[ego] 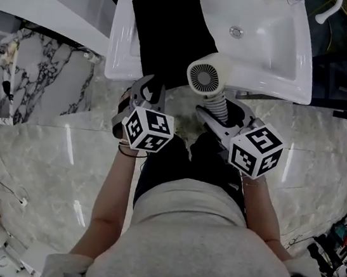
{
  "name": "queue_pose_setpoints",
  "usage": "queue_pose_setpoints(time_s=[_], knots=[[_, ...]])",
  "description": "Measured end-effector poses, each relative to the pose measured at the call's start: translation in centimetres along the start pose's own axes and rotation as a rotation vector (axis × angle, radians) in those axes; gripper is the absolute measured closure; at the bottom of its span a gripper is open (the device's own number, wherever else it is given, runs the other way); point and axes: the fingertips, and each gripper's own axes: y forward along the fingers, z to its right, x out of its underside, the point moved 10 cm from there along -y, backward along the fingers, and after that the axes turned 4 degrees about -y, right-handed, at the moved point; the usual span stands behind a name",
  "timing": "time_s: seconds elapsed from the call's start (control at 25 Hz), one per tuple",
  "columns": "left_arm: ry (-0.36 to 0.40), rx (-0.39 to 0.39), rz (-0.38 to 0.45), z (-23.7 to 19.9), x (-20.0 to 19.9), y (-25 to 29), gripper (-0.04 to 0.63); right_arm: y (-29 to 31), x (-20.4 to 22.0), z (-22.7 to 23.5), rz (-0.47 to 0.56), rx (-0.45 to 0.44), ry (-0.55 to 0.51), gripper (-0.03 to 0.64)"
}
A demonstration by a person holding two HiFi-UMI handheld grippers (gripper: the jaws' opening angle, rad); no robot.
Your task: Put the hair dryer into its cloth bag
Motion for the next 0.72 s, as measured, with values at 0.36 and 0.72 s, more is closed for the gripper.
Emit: queue_pose_setpoints(time_s=[0.36,0.72], knots=[[-0.091,0.078,0.042,-2.9,-1.3,-1.2,0.575,0.4,-0.6,-0.9,-0.029,-0.103,-0.069,0.388],[-0.191,0.109,0.091,-5.6,-3.3,-2.1,0.578,1.3,-1.1,-0.3,-0.113,-0.173,-0.162,0.388]])
